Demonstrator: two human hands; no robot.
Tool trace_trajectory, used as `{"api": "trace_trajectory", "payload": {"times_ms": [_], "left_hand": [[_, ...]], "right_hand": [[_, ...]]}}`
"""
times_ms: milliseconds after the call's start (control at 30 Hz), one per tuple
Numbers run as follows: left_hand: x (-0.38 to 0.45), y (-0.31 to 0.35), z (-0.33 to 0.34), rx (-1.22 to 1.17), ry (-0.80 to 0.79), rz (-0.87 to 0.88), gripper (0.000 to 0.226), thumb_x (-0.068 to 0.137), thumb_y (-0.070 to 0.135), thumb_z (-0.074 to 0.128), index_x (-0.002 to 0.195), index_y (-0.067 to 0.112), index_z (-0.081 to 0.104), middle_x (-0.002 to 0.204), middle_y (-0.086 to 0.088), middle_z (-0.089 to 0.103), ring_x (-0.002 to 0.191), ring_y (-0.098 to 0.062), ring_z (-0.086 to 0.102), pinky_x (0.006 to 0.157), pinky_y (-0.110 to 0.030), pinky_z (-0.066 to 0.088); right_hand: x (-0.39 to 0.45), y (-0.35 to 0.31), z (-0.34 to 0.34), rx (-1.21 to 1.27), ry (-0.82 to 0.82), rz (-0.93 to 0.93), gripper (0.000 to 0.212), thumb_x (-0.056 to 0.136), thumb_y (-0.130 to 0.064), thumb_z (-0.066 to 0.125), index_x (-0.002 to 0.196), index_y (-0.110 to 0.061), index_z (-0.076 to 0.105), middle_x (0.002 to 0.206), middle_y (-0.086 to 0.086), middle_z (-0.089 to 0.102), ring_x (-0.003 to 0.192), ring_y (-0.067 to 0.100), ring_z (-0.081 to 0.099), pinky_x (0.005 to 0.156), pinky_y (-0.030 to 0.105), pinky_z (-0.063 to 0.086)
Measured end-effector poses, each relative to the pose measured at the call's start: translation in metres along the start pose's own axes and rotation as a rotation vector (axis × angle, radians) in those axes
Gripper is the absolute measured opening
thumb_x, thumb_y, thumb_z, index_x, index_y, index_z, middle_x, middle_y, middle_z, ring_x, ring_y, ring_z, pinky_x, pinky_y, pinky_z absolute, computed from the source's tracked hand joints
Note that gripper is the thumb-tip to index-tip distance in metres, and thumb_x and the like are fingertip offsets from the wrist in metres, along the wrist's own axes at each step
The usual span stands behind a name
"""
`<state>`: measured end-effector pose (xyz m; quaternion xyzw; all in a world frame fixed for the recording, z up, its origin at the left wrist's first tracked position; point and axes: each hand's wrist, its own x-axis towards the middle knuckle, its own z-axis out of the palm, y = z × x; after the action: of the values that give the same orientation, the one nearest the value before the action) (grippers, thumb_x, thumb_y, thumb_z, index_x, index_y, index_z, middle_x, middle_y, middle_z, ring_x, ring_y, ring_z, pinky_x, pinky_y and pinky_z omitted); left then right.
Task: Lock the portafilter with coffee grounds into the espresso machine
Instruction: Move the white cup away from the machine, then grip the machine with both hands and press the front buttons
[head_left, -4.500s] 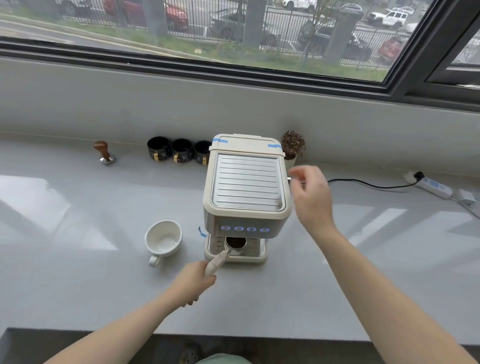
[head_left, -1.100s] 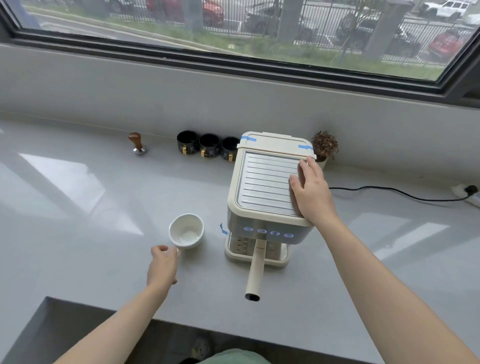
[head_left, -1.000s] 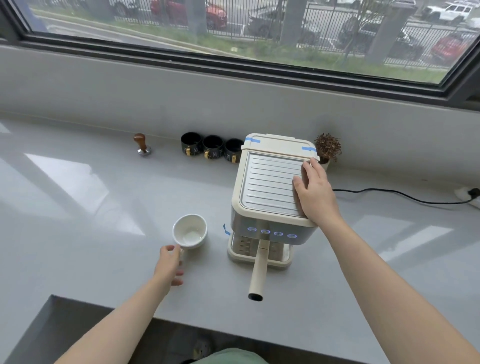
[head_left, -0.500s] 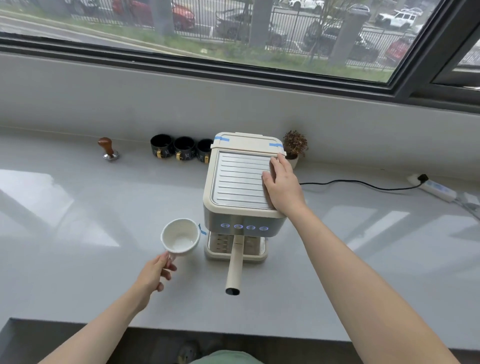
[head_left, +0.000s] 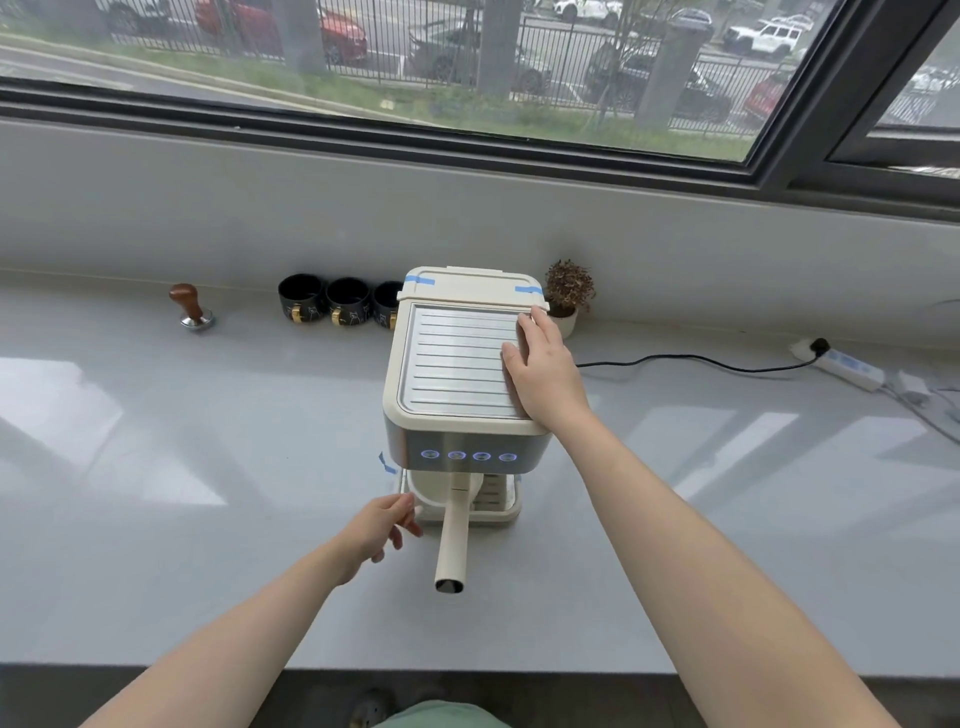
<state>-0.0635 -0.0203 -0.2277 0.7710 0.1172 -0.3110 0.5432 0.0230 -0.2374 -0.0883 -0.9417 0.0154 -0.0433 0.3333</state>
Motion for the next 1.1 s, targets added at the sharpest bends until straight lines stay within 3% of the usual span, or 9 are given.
{"api": "trace_trajectory", "payload": {"times_ms": [367, 500, 600, 700, 767, 833, 933, 1033, 1100], "left_hand": [[0.015, 0.023, 0.013, 0.108, -0.087, -0.002, 0.032, 0.100, 0.037, 0.036, 0.086, 0.013, 0.052, 0.077, 0.004, 0.061, 0.063, -0.015, 0.043, 0.048, -0.023, 0.024], [0.017, 0.021, 0.016, 0.076, 0.000, 0.027, 0.031, 0.099, 0.033, 0.036, 0.082, 0.011, 0.049, 0.075, 0.001, 0.062, 0.061, -0.016, 0.041, 0.048, -0.025, 0.023], [0.015, 0.019, 0.011, 0.125, 0.064, 0.057, 0.034, 0.099, 0.033, 0.037, 0.095, 0.005, 0.055, 0.076, 0.000, 0.067, 0.070, -0.017, 0.052, 0.059, -0.029, 0.035], [0.012, 0.019, 0.006, 0.223, 0.093, 0.092, 0.028, 0.098, 0.037, 0.039, 0.106, 0.014, 0.052, 0.079, -0.001, 0.069, 0.076, -0.019, 0.055, 0.072, -0.035, 0.043], [0.007, 0.022, 0.000, 0.296, 0.206, 0.145, 0.019, 0.097, 0.037, 0.042, 0.108, 0.021, 0.044, 0.089, 0.000, 0.067, 0.079, -0.022, 0.057, 0.076, -0.040, 0.048], [-0.003, 0.024, -0.010, 0.225, 0.300, 0.258, 0.038, 0.090, 0.036, 0.056, 0.121, 0.029, 0.035, 0.103, 0.010, 0.059, 0.082, -0.019, 0.061, 0.068, -0.040, 0.052], [-0.023, 0.030, -0.024, 0.203, 0.316, 0.555, 0.103, 0.075, 0.025, 0.078, 0.141, 0.045, 0.002, 0.127, 0.028, 0.035, 0.104, 0.002, 0.054, 0.072, -0.020, 0.049], [-0.030, 0.045, -0.029, 0.327, 0.380, 0.800, 0.120, 0.066, 0.020, 0.085, 0.137, 0.058, -0.004, 0.137, 0.019, 0.028, 0.116, 0.011, 0.041, 0.085, -0.007, 0.042], [-0.027, 0.056, -0.027, 0.360, 0.411, 0.901, 0.118, 0.063, 0.015, 0.087, 0.138, 0.055, 0.006, 0.136, 0.011, 0.032, 0.120, -0.003, 0.043, 0.093, -0.012, 0.040]], "right_hand": [[0.002, 0.003, 0.002, 0.011, 0.006, 0.006, 0.054, 0.096, -0.035, 0.039, 0.147, -0.017, 0.031, 0.160, -0.005, 0.017, 0.141, 0.024, 0.028, 0.111, 0.034, 0.027], [0.003, 0.004, 0.002, 0.014, 0.019, -0.003, 0.054, 0.096, -0.035, 0.040, 0.146, -0.017, 0.032, 0.160, -0.005, 0.018, 0.141, 0.023, 0.029, 0.112, 0.034, 0.027], [0.004, 0.006, 0.002, 0.022, 0.028, -0.005, 0.054, 0.096, -0.035, 0.041, 0.146, -0.018, 0.033, 0.159, -0.005, 0.019, 0.141, 0.022, 0.029, 0.112, 0.034, 0.027], [0.004, 0.007, 0.003, 0.047, 0.044, -0.012, 0.051, 0.095, -0.033, 0.043, 0.143, -0.017, 0.038, 0.158, -0.004, 0.023, 0.140, 0.021, 0.030, 0.111, 0.034, 0.028], [0.001, 0.008, 0.002, 0.090, 0.086, -0.035, 0.044, 0.094, -0.028, 0.047, 0.136, -0.018, 0.046, 0.155, -0.003, 0.029, 0.139, 0.019, 0.034, 0.108, 0.030, 0.030], [-0.004, 0.010, 0.001, 0.169, 0.130, -0.053, 0.036, 0.092, -0.022, 0.049, 0.128, -0.018, 0.056, 0.151, -0.002, 0.037, 0.136, 0.016, 0.038, 0.103, 0.025, 0.031], [-0.019, 0.017, 0.004, 0.328, 0.140, -0.074, 0.033, 0.088, -0.024, 0.050, 0.117, -0.019, 0.064, 0.144, -0.005, 0.046, 0.133, 0.014, 0.043, 0.109, 0.034, 0.037], [-0.044, 0.025, 0.013, 0.386, 0.191, -0.138, 0.033, 0.086, -0.033, 0.049, 0.112, -0.022, 0.066, 0.138, -0.011, 0.051, 0.126, 0.010, 0.049, 0.098, 0.043, 0.048], [-0.062, 0.029, 0.020, 0.374, 0.270, -0.209, 0.033, 0.086, -0.035, 0.051, 0.112, -0.019, 0.064, 0.137, -0.008, 0.050, 0.120, 0.005, 0.053, 0.094, 0.040, 0.051]]}}
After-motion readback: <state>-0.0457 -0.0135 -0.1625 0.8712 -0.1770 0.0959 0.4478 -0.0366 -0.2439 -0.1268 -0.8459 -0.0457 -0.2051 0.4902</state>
